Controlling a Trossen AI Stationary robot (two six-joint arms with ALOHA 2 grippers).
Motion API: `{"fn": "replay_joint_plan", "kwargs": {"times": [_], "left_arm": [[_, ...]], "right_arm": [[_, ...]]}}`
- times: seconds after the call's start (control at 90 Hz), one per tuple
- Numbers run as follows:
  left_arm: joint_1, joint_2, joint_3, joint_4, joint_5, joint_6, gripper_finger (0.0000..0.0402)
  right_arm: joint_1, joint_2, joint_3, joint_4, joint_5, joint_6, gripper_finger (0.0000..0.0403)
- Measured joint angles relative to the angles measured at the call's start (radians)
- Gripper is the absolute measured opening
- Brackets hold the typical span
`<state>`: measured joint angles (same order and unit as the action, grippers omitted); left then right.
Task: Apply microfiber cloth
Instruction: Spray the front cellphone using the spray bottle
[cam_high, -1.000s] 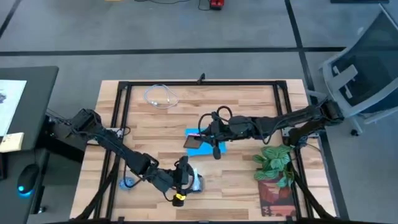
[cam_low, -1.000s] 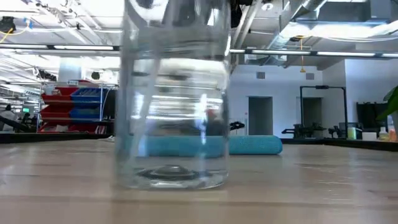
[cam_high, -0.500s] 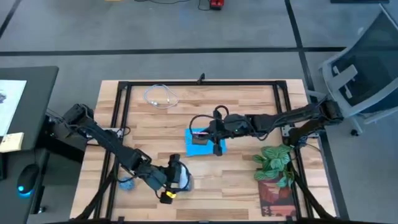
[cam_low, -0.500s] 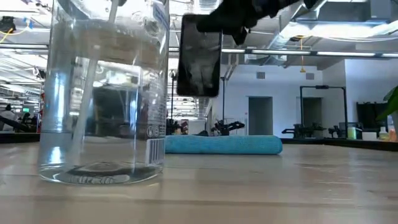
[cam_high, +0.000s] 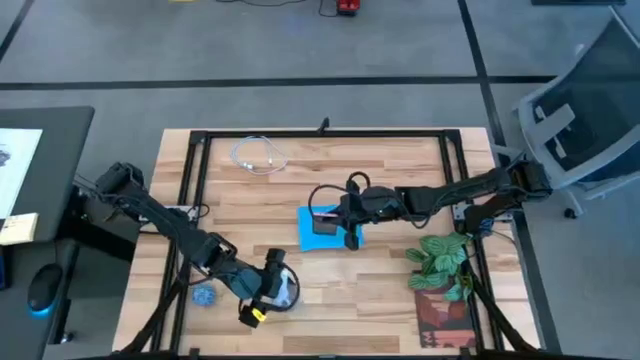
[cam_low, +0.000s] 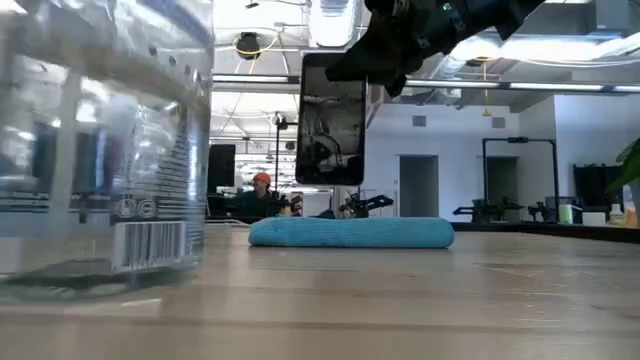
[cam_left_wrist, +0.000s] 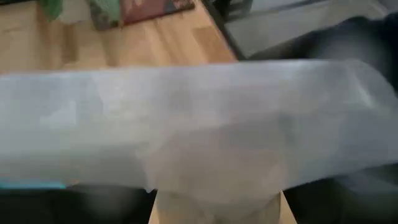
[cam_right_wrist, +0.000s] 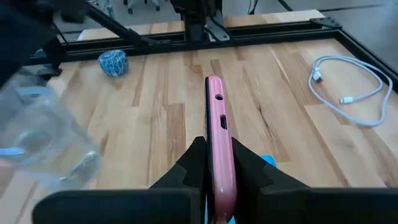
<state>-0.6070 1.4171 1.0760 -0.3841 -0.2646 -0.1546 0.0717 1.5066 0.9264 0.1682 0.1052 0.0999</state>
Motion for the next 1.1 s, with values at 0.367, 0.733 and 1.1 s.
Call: {"fn": "replay_joint_plan", "kwargs": {"times": [0.367, 0.733, 1.1], "left_arm": [[0.043, -0.066, 0.001, -0.184, -0.126, -0.043, 0.0268], [0.134, -0.093, -0.002, -0.174, -0.111, -0.216, 0.0268], [0.193, -0.089, 0.0, -0.173, -0.018, -0.213, 0.0296]], "right_arm": [[0.001, 0.0, 0.0, -0.002, 0.0, -0.003, 0.0025], [0.012, 0.0, 0.0, -0.002, 0.0, -0.003, 0.0025], [0.013, 0.0, 0.0, -0.004, 0.0, -0.003, 0.0025]]}}
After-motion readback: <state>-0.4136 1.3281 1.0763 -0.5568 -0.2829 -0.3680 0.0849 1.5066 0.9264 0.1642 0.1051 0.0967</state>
